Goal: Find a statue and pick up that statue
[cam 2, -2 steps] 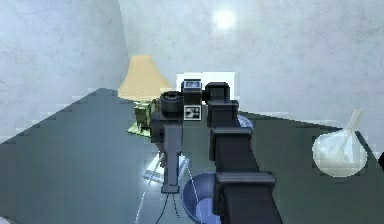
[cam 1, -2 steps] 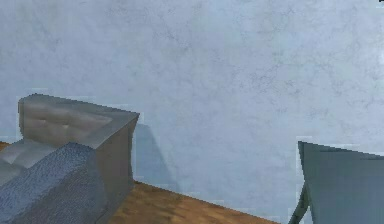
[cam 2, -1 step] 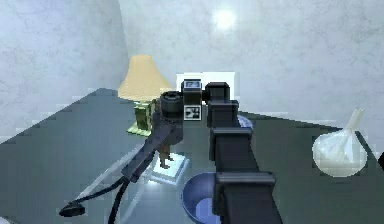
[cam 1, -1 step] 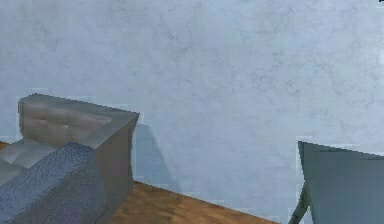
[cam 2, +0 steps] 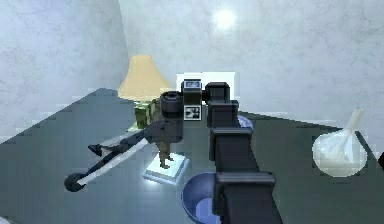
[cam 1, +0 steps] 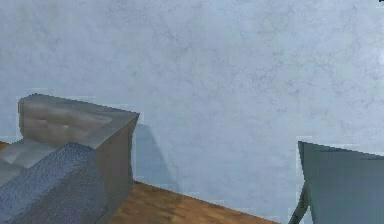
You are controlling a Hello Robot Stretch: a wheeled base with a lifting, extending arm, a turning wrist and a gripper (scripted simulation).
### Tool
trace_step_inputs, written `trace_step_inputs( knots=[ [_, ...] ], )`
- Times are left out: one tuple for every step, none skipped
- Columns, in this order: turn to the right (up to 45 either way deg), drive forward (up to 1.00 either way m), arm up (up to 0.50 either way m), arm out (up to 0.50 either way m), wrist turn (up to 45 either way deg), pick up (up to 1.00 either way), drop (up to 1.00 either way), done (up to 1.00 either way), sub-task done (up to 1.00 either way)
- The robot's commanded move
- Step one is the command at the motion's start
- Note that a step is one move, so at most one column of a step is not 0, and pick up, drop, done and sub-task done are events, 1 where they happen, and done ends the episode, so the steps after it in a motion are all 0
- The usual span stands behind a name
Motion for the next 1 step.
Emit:
trace_step_inputs(
  knots=[
    [0.0, 0.00, 0.00, 0.00, 45.0, 0.00, 0.00, 0.00, 0.00]
  ],
)
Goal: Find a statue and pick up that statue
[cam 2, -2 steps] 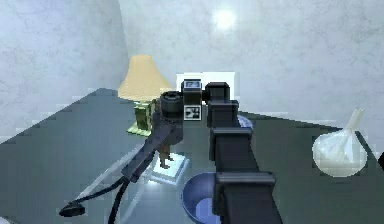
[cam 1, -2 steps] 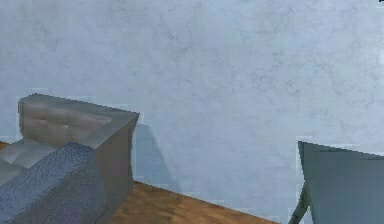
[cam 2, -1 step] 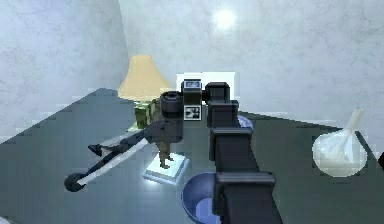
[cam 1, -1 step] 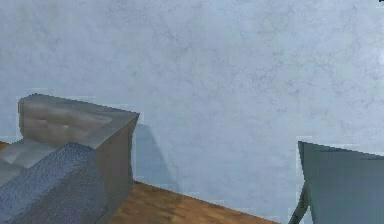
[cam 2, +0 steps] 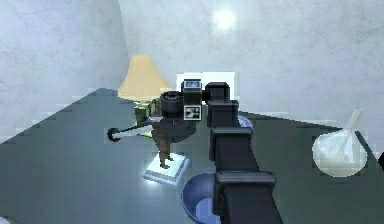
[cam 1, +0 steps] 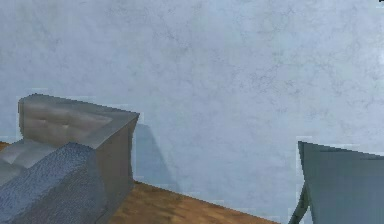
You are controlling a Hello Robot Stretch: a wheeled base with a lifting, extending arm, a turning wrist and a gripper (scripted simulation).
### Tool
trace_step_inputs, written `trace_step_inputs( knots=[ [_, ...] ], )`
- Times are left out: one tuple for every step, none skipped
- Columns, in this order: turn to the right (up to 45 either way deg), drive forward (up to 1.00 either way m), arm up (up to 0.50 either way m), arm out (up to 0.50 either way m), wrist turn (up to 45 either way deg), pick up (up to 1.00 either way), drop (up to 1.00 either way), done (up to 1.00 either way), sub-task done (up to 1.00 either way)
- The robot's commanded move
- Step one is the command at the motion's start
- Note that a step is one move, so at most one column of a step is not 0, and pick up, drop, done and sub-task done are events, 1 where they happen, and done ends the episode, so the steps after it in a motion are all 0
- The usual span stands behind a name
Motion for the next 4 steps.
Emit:
trace_step_inputs(
  knots=[
    [0.0, 0.00, 0.00, 0.00, 36.0, 0.00, 0.00, 0.00, 0.00],
    [0.0, 0.00, -0.30, 0.00, 0.0, 0.00, 0.00, 0.00, 0.00],
    [0.0, 0.00, 0.00, 0.00, 0.0, 1.00, 0.00, 0.00, 0.00],
    [0.0, 0.00, 0.10, 0.00, 0.0, 0.00, 0.00, 0.00, 0.00]
  ],
)
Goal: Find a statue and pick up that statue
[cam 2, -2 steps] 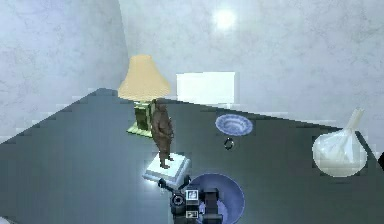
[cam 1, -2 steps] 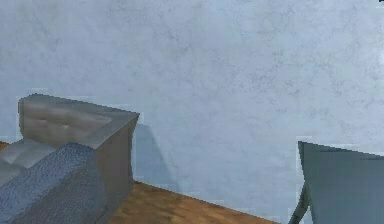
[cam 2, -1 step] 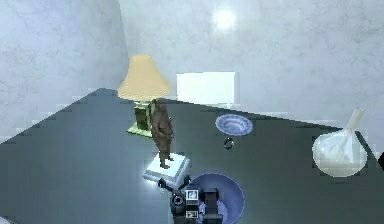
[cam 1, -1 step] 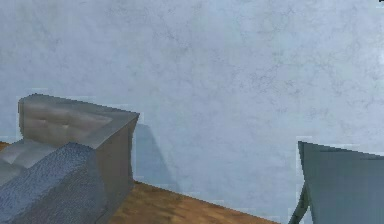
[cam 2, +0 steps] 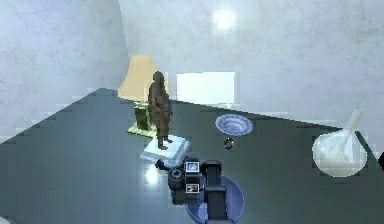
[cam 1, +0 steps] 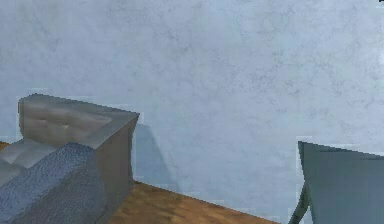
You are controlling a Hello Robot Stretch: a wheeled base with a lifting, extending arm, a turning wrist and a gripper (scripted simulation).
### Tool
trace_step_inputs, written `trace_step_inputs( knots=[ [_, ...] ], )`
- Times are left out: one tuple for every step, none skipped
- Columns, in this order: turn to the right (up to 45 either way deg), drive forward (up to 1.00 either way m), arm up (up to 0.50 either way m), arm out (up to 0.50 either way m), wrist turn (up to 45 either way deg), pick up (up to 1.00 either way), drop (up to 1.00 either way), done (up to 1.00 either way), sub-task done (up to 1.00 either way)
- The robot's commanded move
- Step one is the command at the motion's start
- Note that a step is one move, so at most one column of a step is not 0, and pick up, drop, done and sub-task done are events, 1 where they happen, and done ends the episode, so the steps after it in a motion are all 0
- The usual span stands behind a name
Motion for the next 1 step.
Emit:
trace_step_inputs(
  knots=[
    [0.0, 0.00, 0.00, 0.00, 0.0, 0.00, 0.00, 1.00, 0.00]
  ],
)
